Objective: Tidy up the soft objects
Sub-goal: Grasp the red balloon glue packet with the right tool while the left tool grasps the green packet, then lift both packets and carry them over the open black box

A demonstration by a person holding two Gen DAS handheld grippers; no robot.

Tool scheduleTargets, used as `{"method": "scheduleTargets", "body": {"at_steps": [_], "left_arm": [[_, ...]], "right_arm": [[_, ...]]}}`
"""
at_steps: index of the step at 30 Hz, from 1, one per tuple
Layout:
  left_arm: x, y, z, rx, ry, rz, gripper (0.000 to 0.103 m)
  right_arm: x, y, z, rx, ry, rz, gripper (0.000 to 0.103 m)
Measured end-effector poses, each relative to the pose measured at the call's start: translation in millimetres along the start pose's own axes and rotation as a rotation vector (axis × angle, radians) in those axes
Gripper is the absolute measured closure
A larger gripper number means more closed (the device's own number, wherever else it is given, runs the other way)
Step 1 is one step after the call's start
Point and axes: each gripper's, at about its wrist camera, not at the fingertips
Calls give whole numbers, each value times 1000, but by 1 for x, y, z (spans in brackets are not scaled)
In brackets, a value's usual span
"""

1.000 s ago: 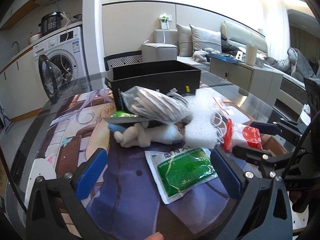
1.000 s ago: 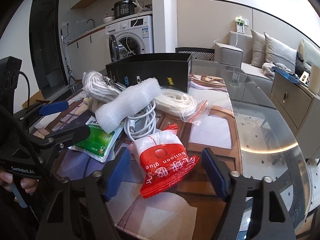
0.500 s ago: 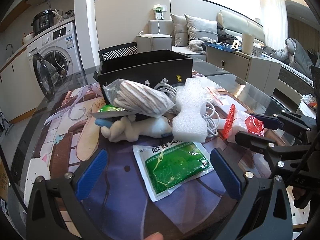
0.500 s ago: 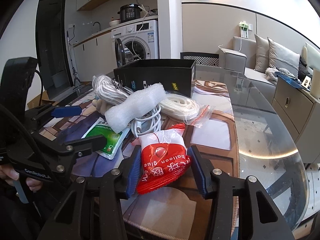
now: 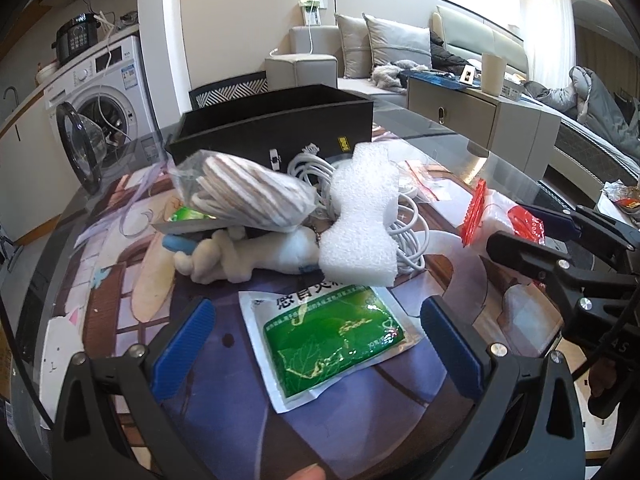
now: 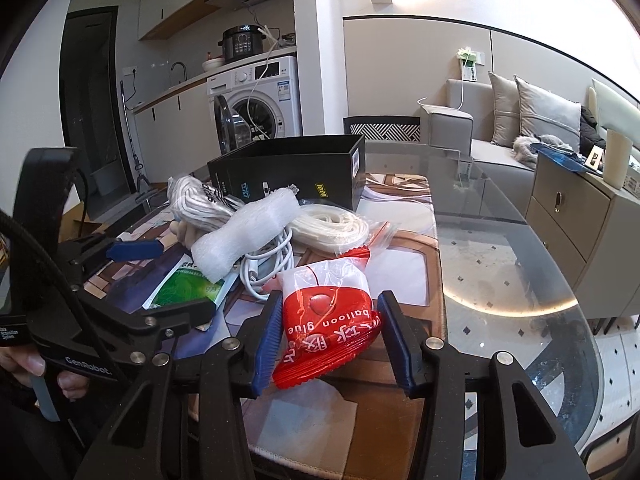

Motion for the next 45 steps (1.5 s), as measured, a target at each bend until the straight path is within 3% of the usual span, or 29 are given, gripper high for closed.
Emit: {"method": "scheduleTargets", "body": {"at_steps": [5,9,17,20,22,30,39,45], "left_arm": [[-2,-12,-4,-33,3,52,0],[0,-17,8,-11,60,86,0],[4,-16,18,-15,75,90,1],[3,-13,18,-1,62,79,12],[3,-11,17,13,49,74,24],[4,-1,27,67,49,62,47],[12,8,38,91,47,49,60],[17,14,46,97,59,40,64]], "right_arm": [[0,0,0,-3,-4,2,55],[0,0,-1,-6,-8,2,55],[1,-1,0,-10,-8,5,55],[1,-1,0,-11,-8,5,55],[1,-1,0,-11,-8,5,55],[0,-2,0,-13,-7,5,55],[-1,-4,3,-20,-2,3,55],[-2,-1,5,-28,-4,-10,55]]}}
Point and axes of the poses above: each gripper's, at about its wrist camera, not at the fingertips, and y roughly against the way its jaws point, z to its left, x to its underside, and after that the axes turned 7 degrees about -x, right-handed
